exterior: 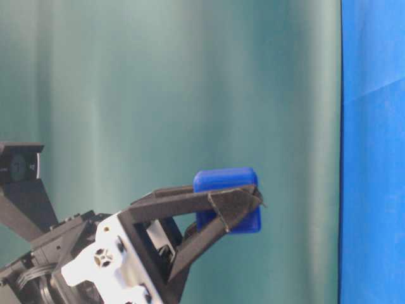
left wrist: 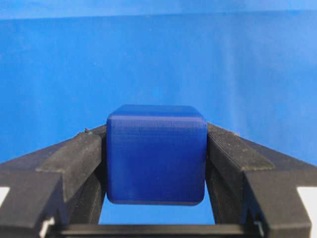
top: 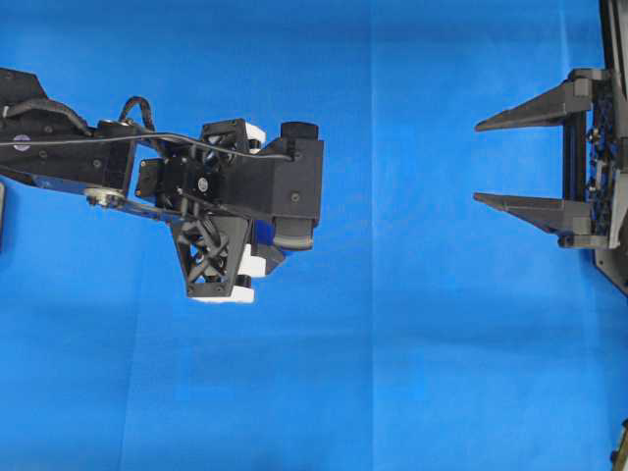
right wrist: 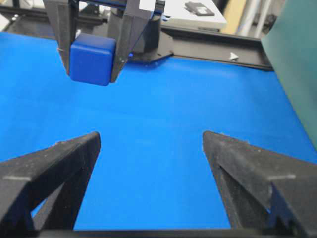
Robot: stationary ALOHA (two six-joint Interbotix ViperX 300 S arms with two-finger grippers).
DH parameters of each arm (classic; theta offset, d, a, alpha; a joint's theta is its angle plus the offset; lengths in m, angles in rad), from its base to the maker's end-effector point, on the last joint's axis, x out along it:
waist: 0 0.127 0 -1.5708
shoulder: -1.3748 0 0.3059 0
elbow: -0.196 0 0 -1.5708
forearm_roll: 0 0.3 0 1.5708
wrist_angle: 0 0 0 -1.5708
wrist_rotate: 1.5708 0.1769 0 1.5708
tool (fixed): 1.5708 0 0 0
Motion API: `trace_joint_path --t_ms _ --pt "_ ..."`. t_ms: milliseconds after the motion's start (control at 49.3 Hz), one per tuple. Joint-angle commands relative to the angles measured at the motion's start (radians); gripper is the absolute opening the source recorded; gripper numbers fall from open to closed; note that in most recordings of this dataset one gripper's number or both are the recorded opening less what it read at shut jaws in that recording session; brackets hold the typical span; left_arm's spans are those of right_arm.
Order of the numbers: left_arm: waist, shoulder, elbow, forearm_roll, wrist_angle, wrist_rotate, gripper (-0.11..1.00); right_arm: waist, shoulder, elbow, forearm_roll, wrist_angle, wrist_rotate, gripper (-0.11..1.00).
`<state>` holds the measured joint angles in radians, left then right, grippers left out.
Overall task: Handover the blue block to the right arm after grasping it with the left arm, then place it in the designated position.
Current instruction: 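Raise the cube and retract the left gripper toward its base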
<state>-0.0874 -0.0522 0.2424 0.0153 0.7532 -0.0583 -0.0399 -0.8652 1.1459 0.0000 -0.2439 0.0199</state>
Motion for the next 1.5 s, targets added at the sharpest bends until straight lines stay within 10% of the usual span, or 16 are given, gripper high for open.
trace_joint_path --t_ms 0,730,1480 --pt "-0.003 -0.034 -0.012 0.002 -0.006 0.0 0.48 -0.003 0.006 -0.028 -0.002 -0.005 0.0 0.97" --pt "-0.002 -0.081 0.017 0.003 -0.069 0.0 0.48 -0.002 0.006 -0.031 -0.002 -0.005 -0.002 0.98" --pt "0.032 -0.382 0.538 0.008 -0.946 0.002 0.48 -0.003 0.006 -0.041 -0.02 -0.017 -0.003 0.98"
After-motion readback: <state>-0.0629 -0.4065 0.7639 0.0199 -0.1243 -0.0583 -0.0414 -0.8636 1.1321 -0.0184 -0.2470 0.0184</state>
